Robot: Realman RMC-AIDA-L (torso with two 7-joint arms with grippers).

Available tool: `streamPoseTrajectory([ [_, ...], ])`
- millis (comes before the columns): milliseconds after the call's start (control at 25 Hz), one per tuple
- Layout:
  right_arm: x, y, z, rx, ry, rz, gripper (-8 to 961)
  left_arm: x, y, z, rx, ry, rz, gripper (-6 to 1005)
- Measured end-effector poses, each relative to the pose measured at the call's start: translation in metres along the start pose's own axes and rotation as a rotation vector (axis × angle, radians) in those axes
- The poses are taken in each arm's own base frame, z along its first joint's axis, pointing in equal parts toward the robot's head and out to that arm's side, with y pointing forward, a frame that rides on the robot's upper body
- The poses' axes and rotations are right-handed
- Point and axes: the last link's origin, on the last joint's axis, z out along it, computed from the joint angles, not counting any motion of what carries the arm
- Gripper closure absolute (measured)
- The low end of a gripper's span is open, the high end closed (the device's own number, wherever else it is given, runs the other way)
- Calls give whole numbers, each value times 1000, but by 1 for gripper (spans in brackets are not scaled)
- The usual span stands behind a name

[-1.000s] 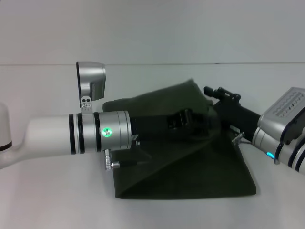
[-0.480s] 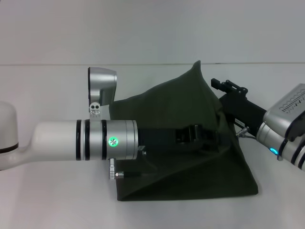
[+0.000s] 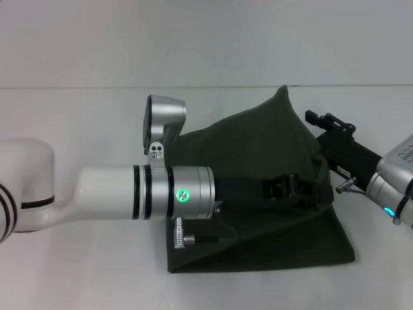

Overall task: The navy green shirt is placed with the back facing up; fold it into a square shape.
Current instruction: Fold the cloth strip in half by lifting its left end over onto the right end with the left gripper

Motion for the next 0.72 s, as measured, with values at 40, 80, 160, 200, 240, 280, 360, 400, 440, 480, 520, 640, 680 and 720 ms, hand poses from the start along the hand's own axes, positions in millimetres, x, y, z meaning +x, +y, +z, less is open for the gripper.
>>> streamPoseTrajectory([
  [40,1,-1,-1,5,1,2,234,-1,-1,2,7,-1,3,953],
  [80,2,-2,-3,14,1,7,234,-2,-2,3,12,-2,4,953],
  [160,3,-3,-5,19,2,11,234,-5,-5,7,28,-2,5,952],
  [200,4,-3,-6,23,3,12,234,-6,-6,8,39,-2,7,952],
  [240,5,-4,-7,27,3,13,234,-7,-8,8,49,1,9,952],
  [280,5,-5,-7,33,5,12,234,-8,-11,9,65,4,11,952],
  [360,6,-8,-9,44,12,11,234,-9,-17,9,95,18,15,952],
  [400,8,-9,-10,53,16,13,234,-10,-19,9,106,22,14,952],
  [440,8,-10,-11,60,18,15,234,-11,-21,9,118,27,13,951],
  [480,9,-12,-13,69,18,16,234,-11,-22,9,126,30,14,951],
  [520,9,-14,-14,78,19,18,234,-11,-23,9,130,31,14,951],
  [640,11,-18,-17,101,24,20,234,-15,-27,10,151,33,14,951],
  [680,13,-21,-19,113,28,21,234,-15,-28,10,158,34,15,952],
  [720,14,-22,-20,121,32,22,234,-15,-29,11,165,36,14,952],
])
